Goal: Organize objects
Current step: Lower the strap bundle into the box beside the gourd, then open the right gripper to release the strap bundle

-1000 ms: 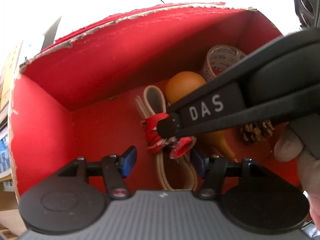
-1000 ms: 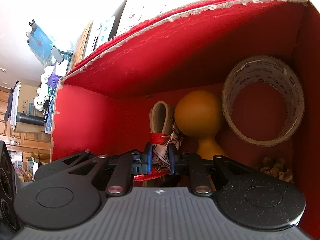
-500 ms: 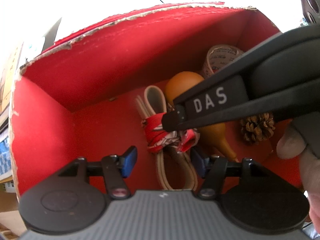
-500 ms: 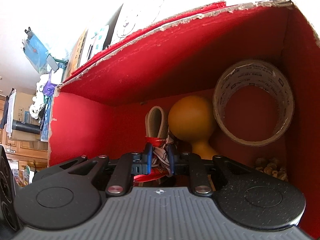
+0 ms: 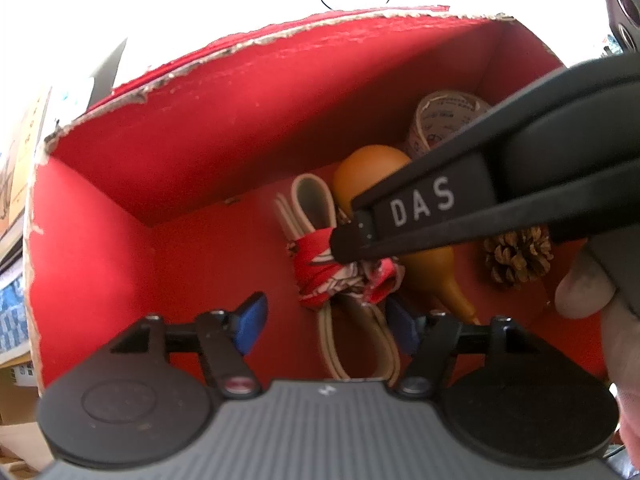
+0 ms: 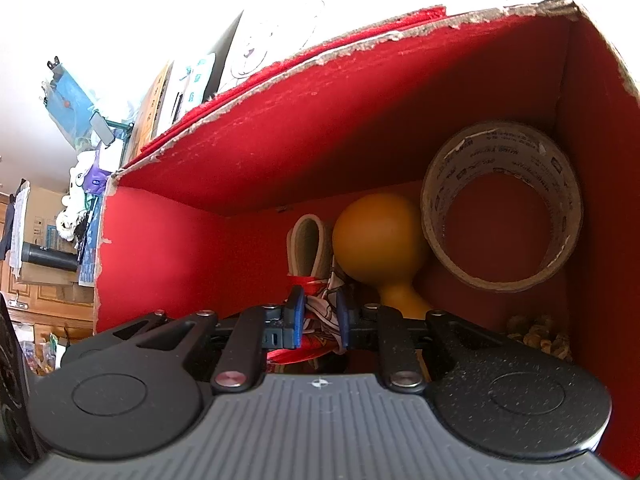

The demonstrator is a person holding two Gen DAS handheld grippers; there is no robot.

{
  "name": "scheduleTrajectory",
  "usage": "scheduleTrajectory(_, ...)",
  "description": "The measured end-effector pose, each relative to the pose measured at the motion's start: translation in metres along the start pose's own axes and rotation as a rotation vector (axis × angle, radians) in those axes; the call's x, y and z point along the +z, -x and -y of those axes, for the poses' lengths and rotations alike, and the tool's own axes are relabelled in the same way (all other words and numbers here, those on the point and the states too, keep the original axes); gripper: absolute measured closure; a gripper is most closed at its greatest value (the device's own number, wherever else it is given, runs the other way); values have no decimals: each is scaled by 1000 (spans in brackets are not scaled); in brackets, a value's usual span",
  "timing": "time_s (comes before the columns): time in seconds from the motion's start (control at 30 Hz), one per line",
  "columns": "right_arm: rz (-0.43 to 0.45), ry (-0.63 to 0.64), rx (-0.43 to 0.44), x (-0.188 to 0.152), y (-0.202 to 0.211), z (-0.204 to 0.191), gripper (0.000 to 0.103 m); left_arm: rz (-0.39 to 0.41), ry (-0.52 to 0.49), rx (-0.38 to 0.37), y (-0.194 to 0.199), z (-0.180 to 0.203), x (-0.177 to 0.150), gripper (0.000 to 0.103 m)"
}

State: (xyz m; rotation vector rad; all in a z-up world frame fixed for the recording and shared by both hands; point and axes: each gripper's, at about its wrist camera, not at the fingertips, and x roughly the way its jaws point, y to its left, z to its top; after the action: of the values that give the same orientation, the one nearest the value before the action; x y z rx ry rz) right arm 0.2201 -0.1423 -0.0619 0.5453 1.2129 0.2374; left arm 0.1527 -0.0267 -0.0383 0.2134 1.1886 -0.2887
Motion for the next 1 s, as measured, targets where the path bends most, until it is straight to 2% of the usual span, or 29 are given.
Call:
scheduleTrajectory(0.3,11,-4,-7,-1,3,0,82,16,0,-19,5,4,1,18)
scheduleTrajectory(0.63,26,-2,-26,0,5,-1,81,17,-4,-16,4,6,3,17)
scheduleTrajectory(0.77,58,11,-39,-3,9,-5,81,13,-2,-9,-1,6,1,17)
scheduleTrajectory(0.87,84,13,-40,-4,13,-4,81,14,2,-2,18,11,1,15)
scheduleTrajectory(1.0,109,17,-35,-6,22,-2,81,27,0,16,24,14,1,11)
